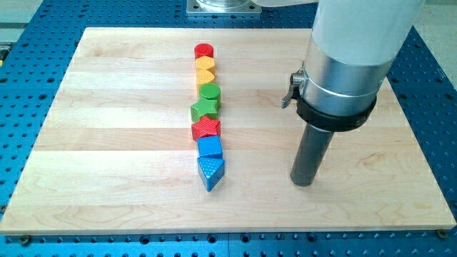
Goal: Place the yellow blocks diagonally to each other
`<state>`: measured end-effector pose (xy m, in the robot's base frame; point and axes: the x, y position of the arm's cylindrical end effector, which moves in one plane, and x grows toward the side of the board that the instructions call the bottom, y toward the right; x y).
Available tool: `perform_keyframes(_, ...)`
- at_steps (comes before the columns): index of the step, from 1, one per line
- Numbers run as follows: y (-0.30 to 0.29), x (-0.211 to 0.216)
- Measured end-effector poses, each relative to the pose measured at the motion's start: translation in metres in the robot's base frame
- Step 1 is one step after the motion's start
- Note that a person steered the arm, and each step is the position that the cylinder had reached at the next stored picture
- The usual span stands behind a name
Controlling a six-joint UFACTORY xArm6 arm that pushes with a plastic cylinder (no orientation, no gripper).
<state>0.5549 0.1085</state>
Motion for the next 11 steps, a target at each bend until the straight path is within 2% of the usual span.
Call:
perform_keyframes(6, 0.005, -0.004)
perform_keyframes(8, -0.011, -0.183)
perform_keyframes(11, -0.152, -0.206)
